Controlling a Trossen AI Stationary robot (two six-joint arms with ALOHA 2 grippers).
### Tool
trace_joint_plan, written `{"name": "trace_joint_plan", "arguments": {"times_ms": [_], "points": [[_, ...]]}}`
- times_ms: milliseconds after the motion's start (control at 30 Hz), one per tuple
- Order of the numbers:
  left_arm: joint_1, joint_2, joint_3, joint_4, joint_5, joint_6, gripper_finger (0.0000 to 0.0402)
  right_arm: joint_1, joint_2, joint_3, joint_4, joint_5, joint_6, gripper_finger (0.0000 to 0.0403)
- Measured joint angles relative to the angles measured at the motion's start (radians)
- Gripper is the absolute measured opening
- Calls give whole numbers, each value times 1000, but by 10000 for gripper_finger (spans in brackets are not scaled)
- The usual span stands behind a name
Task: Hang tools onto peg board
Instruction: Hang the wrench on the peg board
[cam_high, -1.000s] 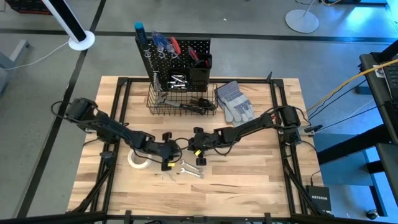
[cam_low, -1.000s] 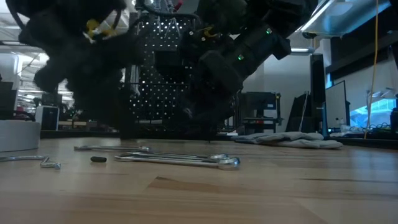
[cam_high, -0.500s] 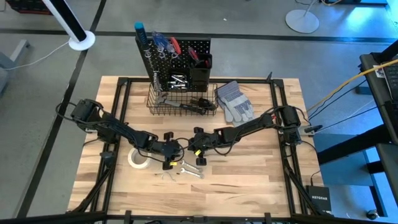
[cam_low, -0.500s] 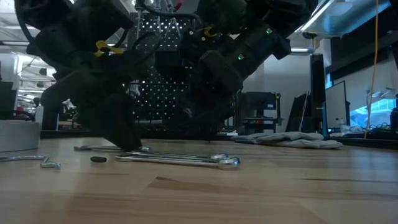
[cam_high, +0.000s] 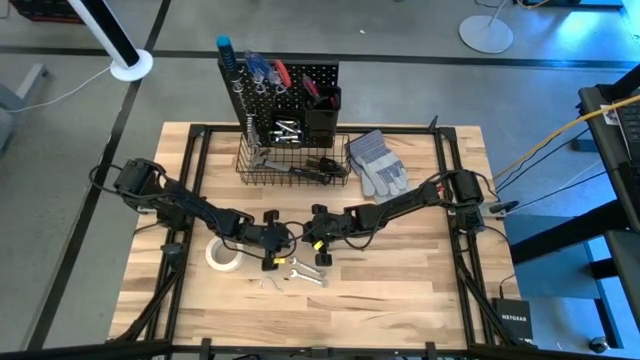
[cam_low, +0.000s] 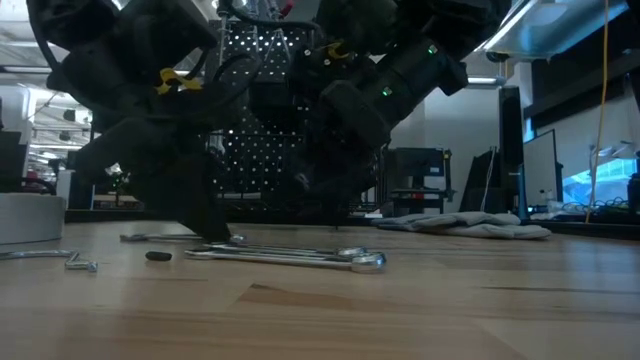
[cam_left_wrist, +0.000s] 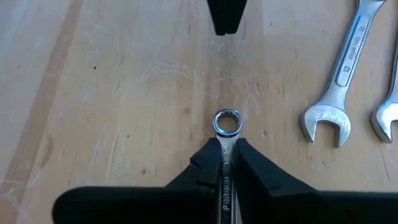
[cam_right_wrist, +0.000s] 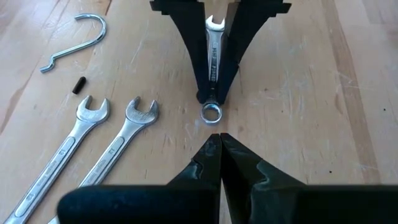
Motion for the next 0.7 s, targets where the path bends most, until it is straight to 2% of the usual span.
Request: {"name": "trace_joint_plan", "arguments": {"times_ms": [133,300,700], "points": [[-15,-29,10,-17,-18,1,16,0,0,0,2,0,0,10],[-44,-55,21,-28,-93,5,1,0,0,0,41,-34,0,10],[-27,-73,15,-62,-95,1,2,8,-1,0,64,-42,-3,10]]}}
